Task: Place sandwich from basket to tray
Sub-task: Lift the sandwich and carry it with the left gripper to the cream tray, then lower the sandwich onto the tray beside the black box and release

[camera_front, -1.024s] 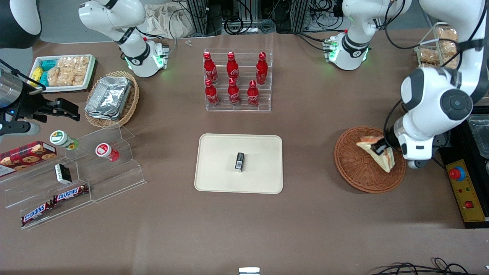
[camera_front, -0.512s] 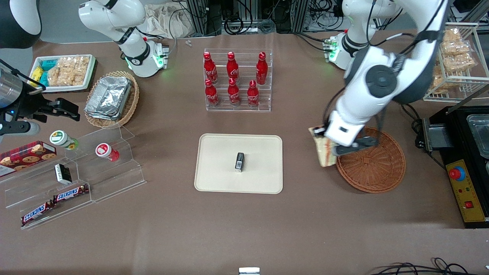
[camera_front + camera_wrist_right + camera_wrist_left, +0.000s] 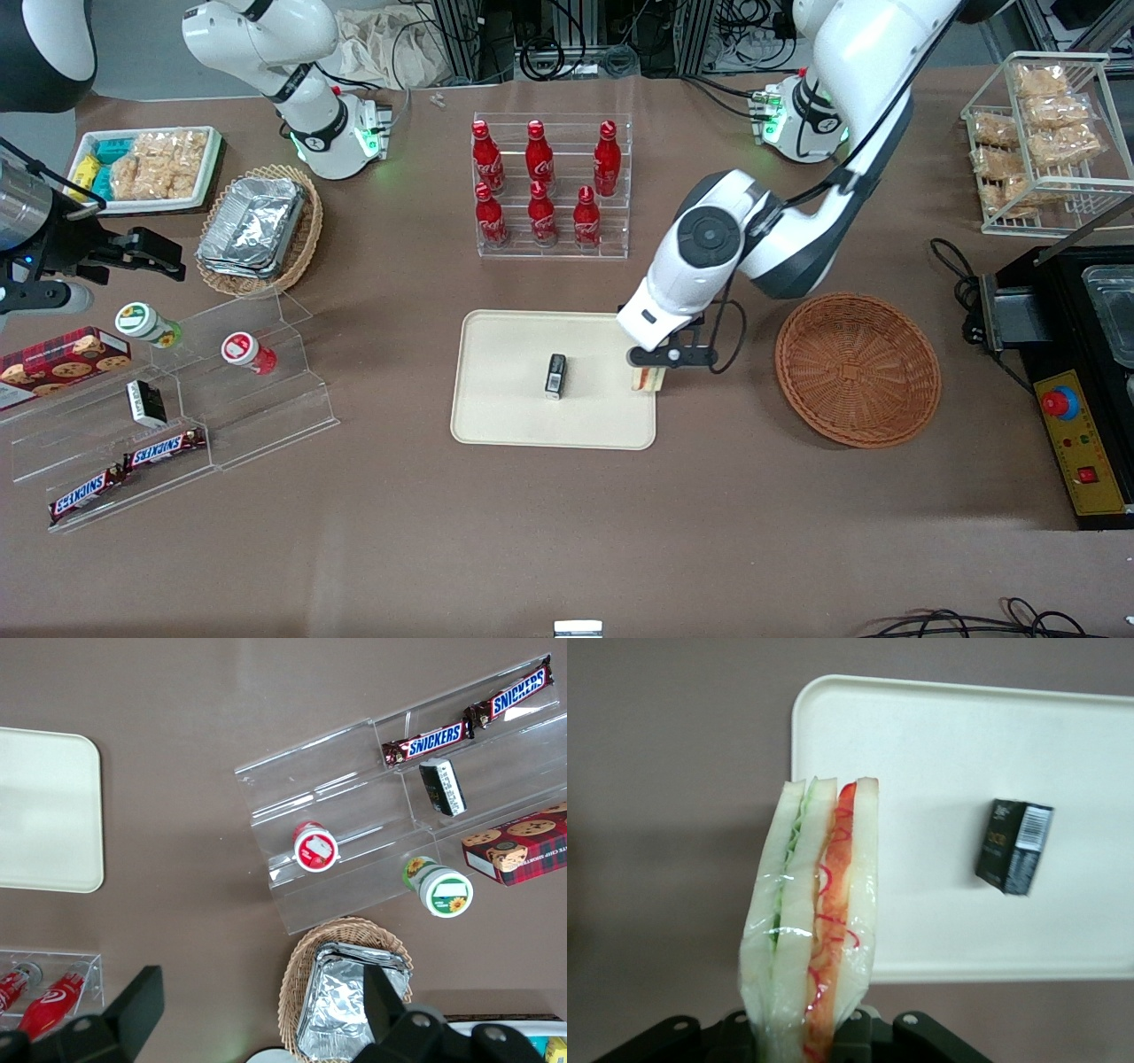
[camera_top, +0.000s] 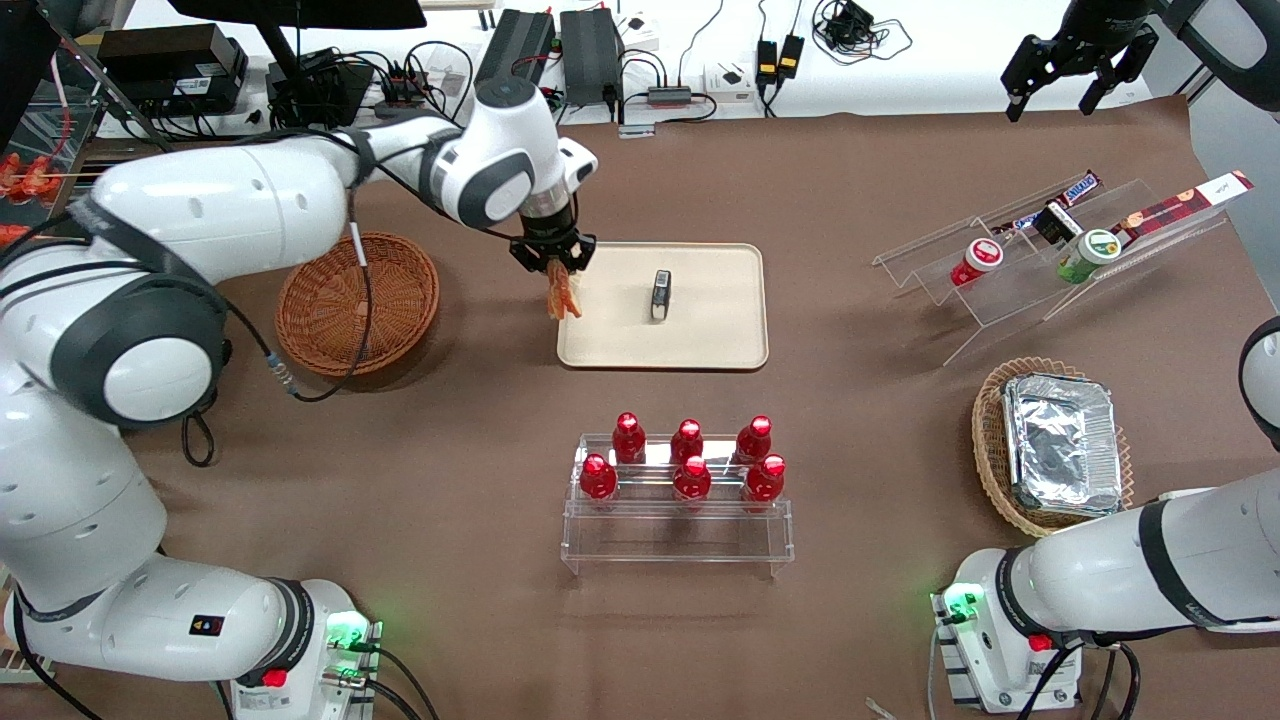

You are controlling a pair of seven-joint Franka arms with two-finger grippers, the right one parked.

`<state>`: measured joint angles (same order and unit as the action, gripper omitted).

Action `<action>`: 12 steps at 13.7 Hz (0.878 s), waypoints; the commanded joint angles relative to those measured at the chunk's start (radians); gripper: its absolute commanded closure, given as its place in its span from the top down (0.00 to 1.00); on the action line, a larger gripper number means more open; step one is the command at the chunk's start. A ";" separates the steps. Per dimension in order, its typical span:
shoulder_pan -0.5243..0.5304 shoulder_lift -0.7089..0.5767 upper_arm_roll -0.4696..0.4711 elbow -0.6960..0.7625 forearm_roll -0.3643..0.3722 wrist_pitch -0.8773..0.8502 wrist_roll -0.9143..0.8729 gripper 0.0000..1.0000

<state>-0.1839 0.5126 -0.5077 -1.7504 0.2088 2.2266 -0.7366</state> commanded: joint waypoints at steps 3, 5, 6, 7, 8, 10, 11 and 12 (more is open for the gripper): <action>-0.031 0.165 0.005 0.081 0.171 0.076 -0.096 0.00; -0.032 0.194 0.006 0.094 0.210 0.087 -0.118 0.21; -0.032 0.205 0.005 0.094 0.230 0.087 -0.130 0.40; -0.032 0.213 0.005 0.094 0.244 0.102 -0.145 0.65; -0.032 0.216 0.006 0.092 0.263 0.123 -0.167 0.98; -0.031 0.196 0.005 0.095 0.276 0.119 -0.204 1.00; -0.025 0.164 0.005 0.098 0.265 0.102 -0.214 1.00; -0.026 0.130 0.005 0.098 0.279 0.053 -0.213 1.00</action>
<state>-0.2006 0.7051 -0.5077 -1.6631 0.4582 2.3391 -0.9067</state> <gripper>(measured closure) 0.260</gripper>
